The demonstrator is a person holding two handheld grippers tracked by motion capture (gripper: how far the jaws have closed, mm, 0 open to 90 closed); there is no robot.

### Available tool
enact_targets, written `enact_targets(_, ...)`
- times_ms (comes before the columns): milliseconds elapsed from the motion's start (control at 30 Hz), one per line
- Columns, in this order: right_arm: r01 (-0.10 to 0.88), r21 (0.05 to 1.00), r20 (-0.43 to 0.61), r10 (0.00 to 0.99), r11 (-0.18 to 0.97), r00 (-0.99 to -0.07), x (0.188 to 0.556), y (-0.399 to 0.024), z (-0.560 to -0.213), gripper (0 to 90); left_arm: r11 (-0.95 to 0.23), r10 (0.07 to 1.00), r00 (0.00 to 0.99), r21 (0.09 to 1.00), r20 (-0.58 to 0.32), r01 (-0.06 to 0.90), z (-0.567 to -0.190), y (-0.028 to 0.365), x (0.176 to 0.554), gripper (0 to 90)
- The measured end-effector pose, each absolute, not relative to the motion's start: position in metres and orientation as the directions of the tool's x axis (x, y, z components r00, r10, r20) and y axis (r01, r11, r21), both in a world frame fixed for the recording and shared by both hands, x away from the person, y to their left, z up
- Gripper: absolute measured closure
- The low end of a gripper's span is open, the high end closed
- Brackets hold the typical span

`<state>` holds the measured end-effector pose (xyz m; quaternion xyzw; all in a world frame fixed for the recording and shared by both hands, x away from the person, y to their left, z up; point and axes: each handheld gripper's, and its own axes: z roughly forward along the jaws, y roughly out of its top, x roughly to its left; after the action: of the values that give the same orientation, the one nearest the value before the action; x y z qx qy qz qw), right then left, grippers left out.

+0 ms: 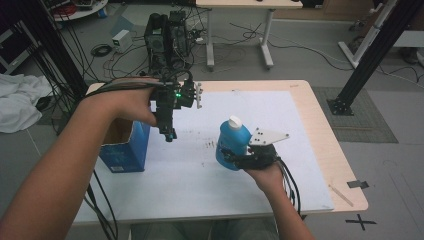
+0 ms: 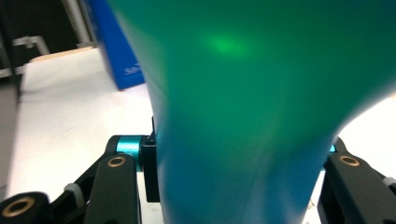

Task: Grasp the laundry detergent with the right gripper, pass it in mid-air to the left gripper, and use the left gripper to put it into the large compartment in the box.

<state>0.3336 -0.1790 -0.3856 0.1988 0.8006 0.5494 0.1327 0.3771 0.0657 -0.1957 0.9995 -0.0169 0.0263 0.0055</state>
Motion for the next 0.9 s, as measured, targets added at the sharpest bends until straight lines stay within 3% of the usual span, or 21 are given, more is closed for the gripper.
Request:
enact_targets(600,0.055,0.919,-0.019,0.182,0.390,-0.983,0.326,-0.153,-0.371,45.0,-0.995,-0.100,0.995,0.011,0.008,-0.101,-0.211,0.045,0.355,5.7)
enact_targets(633,0.094,0.909,0.027,0.166,0.406,-0.986,0.323,-0.151,-0.372,44.9,-0.995,-0.103,0.995,0.013,0.009,-0.103,-0.213,0.045,0.355,5.7)
enact_targets(733,0.088,0.903,0.040,0.120,0.422,-0.992,0.323,-0.142,-0.375,44.9,-0.995,-0.097,0.995,0.009,-0.011,-0.097,-0.220,0.043,0.351,5.7)
enact_targets(900,0.023,0.909,-0.011,0.080,0.416,-0.997,0.325,-0.125,-0.382,45.0,-0.993,-0.118,0.993,0.000,-0.030,-0.118,-0.229,0.040,0.342,5.7)
